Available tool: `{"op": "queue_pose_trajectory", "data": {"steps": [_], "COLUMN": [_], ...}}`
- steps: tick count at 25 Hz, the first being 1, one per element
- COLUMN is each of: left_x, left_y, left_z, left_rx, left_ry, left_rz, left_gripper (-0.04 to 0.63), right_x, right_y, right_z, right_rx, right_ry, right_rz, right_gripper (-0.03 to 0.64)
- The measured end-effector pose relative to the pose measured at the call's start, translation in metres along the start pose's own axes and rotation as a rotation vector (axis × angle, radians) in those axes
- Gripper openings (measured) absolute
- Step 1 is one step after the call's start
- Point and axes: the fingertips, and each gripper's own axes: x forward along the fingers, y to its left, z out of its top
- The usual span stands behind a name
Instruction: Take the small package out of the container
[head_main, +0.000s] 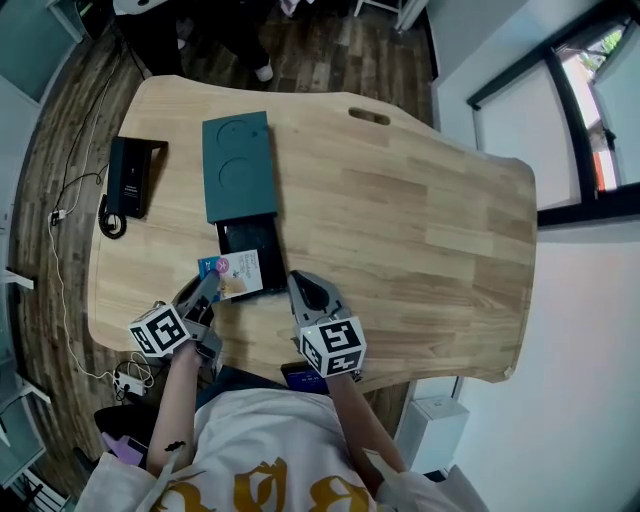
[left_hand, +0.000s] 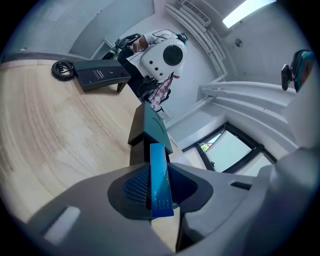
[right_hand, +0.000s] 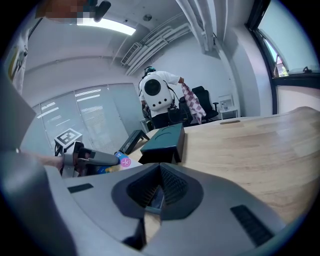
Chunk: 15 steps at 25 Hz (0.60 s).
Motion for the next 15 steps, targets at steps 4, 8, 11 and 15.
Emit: {"op": "queue_pose_trajectory", "data": {"steps": [4,8,11,15], "left_x": [-0.002,-0.001,-0.001,-0.004], "left_y": [-0.011,-0.02,-0.029,-0.047], "left_z": [0.004,0.009,0.01,0.012], "left_rx": [-0.058,-0.134,-0.186,-0.199], "left_ry": [-0.04,-0.077,-0.095,-0.107], "left_rz": [-0.042,-0.08,-0.127,-0.168], "left_gripper": [0.092,0.092,0.092,0.092], "right_x": [-0.006,-0.011,-0.013,-0.018], "right_y": [-0.004,-0.007,-0.006,-0.004], "right_z": [-0.001,0.0,0.003,0.008], "right_rx": [-0.013,-0.078,-0.1,-0.11], "right_ry": [0.0,0.004,0.0,-0.012], "right_rz": [-0.022,-0.073,-0.098,-0.111], "right_gripper": [0.005,0.005,0.005,0.005]}}
